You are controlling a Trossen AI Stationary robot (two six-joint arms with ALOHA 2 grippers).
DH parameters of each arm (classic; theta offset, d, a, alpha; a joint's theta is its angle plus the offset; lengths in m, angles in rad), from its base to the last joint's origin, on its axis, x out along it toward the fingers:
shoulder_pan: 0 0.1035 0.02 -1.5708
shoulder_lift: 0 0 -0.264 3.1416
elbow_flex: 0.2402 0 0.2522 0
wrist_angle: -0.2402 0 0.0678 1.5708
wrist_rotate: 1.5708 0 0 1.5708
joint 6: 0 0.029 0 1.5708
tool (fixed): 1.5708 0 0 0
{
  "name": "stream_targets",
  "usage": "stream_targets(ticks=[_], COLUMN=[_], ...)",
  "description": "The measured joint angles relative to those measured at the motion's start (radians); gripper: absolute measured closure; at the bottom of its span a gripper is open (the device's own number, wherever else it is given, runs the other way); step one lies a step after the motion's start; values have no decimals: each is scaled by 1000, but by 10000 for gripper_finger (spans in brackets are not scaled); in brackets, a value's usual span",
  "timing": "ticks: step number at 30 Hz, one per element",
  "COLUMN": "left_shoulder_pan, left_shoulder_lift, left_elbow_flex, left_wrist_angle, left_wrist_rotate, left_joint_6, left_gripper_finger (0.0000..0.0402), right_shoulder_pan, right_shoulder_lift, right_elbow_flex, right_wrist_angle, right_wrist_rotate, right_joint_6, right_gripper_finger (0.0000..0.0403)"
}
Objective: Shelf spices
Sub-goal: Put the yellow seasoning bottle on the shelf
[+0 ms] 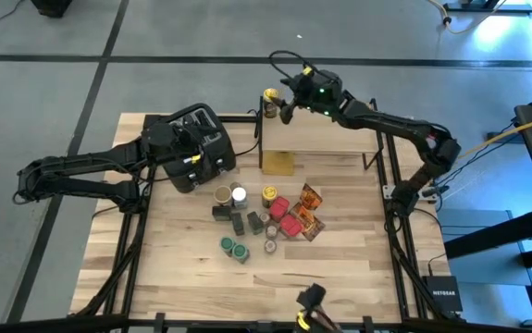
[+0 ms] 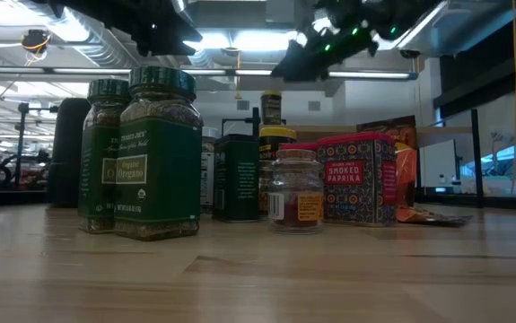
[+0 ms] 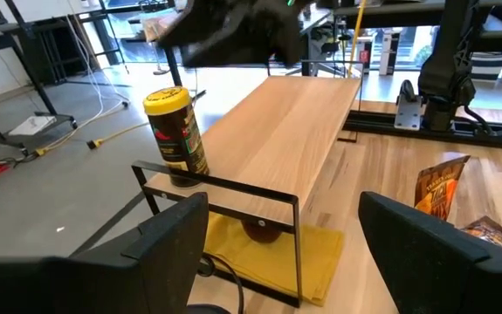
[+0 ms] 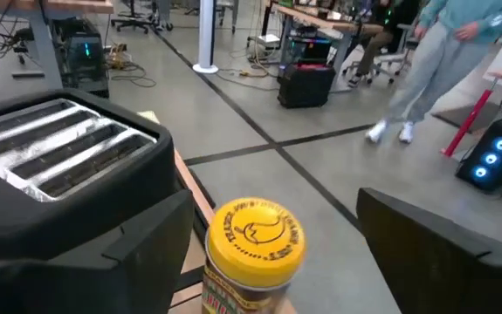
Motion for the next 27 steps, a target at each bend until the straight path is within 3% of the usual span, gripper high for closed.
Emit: stream_targets(ticks=[7, 12, 15, 20, 27], left_shoulder_pan=[0, 0, 0, 0, 0], left_shoulder_lift=[0, 0, 0, 0, 0], left_elbow_flex=[0, 0, 0, 0, 0], left_wrist_angle=[2, 3, 3, 3, 1], left_wrist_rotate=[0, 0, 0, 0, 0], left_joint_6=[5, 6, 2, 0, 0], left_gripper_finger=[112, 112, 112, 112, 112], right_shoulder_pan=[41, 164, 256, 385, 457], right_shoulder_lift=[-181, -231, -225, -199, -125], right_elbow_flex=[0, 0, -3, -79, -218], right_wrist_angle=[-266, -451, -558, -562, -374], right_wrist_rotate=[-58, -172, -188, -164, -69], right_joint_6=[-50, -49, -49, -51, -35], right_gripper_finger=[74, 74, 74, 75, 75])
